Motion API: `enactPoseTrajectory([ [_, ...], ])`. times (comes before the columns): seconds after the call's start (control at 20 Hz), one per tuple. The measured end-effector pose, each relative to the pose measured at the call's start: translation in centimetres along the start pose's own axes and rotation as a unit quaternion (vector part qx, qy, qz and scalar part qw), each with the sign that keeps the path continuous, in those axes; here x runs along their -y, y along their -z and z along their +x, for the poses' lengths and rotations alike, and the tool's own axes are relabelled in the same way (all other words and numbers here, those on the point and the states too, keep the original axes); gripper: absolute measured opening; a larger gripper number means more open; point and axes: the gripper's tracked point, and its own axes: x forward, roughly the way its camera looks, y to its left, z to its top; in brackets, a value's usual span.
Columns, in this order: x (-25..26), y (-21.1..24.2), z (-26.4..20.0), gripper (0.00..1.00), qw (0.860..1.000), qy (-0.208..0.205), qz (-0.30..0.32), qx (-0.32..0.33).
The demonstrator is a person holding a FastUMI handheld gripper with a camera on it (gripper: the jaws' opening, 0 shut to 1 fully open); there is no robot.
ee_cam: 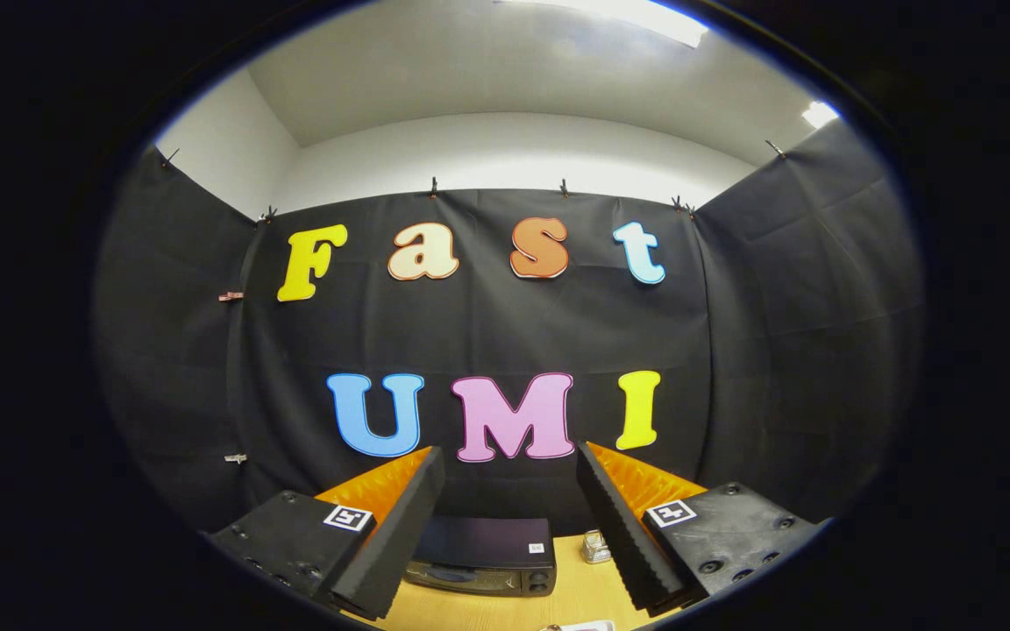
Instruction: Open the toaster oven, put the food inside, and close the toaster oven door.
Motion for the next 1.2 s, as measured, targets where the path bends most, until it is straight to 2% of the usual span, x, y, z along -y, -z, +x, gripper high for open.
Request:
enactPoseTrajectory([
  [0.7,-0.8,3.0,3.6,0.98,1.000,0.003,0.004,-0.014],
  [1.0,-4.2,8.8,7.9,0.99,0.999,-0.009,0.019,-0.043],
  [1.2,-6.3,14.6,10.7,0.99,0.998,-0.004,0.001,-0.068],
])
